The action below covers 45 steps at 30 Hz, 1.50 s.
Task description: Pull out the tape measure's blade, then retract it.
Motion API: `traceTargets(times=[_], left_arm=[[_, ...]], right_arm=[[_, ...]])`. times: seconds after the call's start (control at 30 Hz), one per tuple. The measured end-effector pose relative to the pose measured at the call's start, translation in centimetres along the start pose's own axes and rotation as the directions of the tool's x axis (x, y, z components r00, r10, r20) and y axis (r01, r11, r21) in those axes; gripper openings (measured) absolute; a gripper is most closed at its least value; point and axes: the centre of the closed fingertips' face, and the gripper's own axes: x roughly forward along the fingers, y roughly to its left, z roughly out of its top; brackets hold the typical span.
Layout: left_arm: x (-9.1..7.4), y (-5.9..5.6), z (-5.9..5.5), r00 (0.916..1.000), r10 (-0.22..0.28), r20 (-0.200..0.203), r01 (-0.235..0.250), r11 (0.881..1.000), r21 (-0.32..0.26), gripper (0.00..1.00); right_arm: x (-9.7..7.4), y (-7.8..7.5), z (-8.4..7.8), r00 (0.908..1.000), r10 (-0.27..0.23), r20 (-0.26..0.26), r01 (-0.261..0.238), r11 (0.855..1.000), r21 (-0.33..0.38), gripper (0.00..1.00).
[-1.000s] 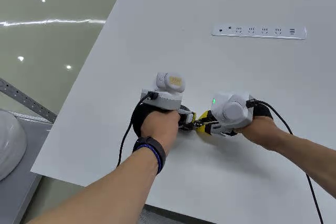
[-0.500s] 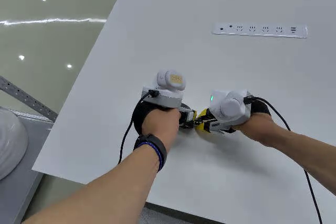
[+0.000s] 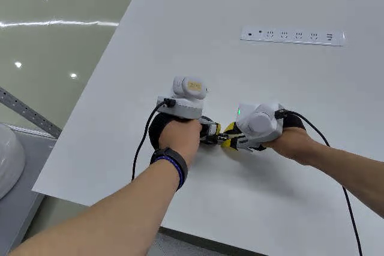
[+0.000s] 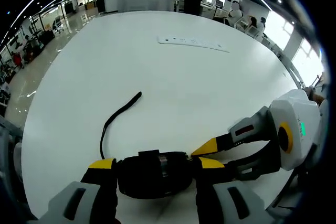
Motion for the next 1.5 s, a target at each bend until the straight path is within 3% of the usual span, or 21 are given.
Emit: traceTargets(times=[0.1,0.3,0.5,0.87,1.13,1.27,1.5], left_arm=[[-0.3,0.2,0.4,0.9997,-0.012,0.023,0.013,0.999,-0.046,0.55],[-1.4,0.2,0.5,0.9988,-0.035,0.034,0.036,0.999,-0.02,0.52],[-2.4,0.1,0.2,0.9974,-0.055,0.046,0.055,0.998,-0.011,0.56],[-5.2,1.3,0.5,0.9912,-0.096,0.091,0.092,0.995,0.047,0.61],[-7.3,3.5,1.0,0.9838,-0.105,0.145,0.09,0.991,0.103,0.64],[-8.3,4.7,0.8,0.9819,-0.107,0.156,0.09,0.99,0.11,0.65],[-10.1,5.7,0.9,0.9733,-0.116,0.198,0.09,0.987,0.134,0.65]], right_arm=[[-0.6,-0.2,-0.5,0.9996,-0.024,-0.018,0.024,1.0,0.0,0.19],[-2.4,-0.8,-1.3,0.9982,-0.051,-0.03,0.052,0.998,0.039,0.22],[-4.4,-1.4,-1.6,0.9956,-0.091,-0.023,0.093,0.992,0.088,0.26],[-7.9,-1.6,-2.0,0.9883,-0.152,-0.001,0.15,0.971,0.187,0.36],[-10.9,-2.4,-2.4,0.9725,-0.231,0.029,0.213,0.933,0.29,0.4],[-12.4,-2.6,-2.5,0.9608,-0.273,0.049,0.242,0.912,0.331,0.41],[-14.4,-2.6,-3.1,0.9433,-0.326,0.064,0.279,0.883,0.377,0.43]])
